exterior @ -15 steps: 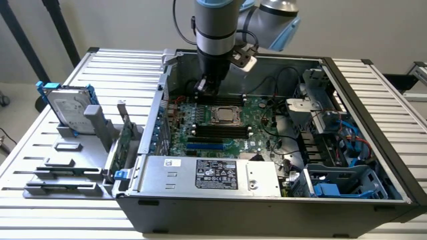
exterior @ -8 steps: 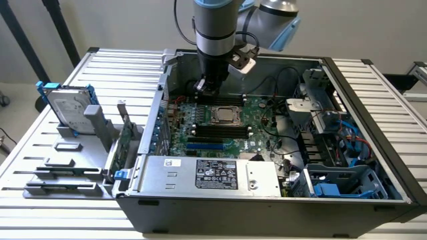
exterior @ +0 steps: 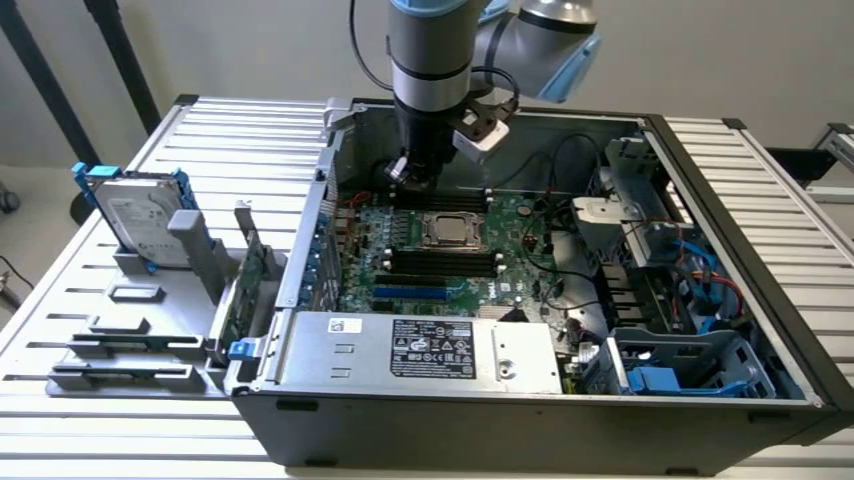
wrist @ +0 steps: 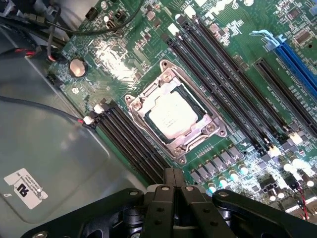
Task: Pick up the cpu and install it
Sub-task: 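Install the first cpu locking lever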
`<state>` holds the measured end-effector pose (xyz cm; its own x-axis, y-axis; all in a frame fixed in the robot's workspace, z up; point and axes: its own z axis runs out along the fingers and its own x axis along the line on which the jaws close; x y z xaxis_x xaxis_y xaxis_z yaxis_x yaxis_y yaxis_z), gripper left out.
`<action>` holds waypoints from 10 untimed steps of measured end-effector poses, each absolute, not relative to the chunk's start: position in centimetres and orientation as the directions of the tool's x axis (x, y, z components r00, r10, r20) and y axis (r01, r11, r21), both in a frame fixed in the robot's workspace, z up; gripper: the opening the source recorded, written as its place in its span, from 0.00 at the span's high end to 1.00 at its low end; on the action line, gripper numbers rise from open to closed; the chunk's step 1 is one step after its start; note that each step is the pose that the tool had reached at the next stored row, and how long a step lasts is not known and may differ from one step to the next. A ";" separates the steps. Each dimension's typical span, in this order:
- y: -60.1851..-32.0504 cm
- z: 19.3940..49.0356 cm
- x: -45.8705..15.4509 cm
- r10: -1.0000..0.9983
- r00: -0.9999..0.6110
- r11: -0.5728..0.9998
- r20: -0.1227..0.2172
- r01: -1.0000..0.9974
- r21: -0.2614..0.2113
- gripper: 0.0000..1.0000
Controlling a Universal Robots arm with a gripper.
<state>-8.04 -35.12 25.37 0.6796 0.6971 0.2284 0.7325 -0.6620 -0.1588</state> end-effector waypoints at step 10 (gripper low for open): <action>-35.1 25.4 -8.0 0.744 0.645 -0.630 0.176 0.765 -0.136 0.89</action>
<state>-8.05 -35.12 25.37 0.6446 0.7441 0.1758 0.7645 -0.6300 -0.1365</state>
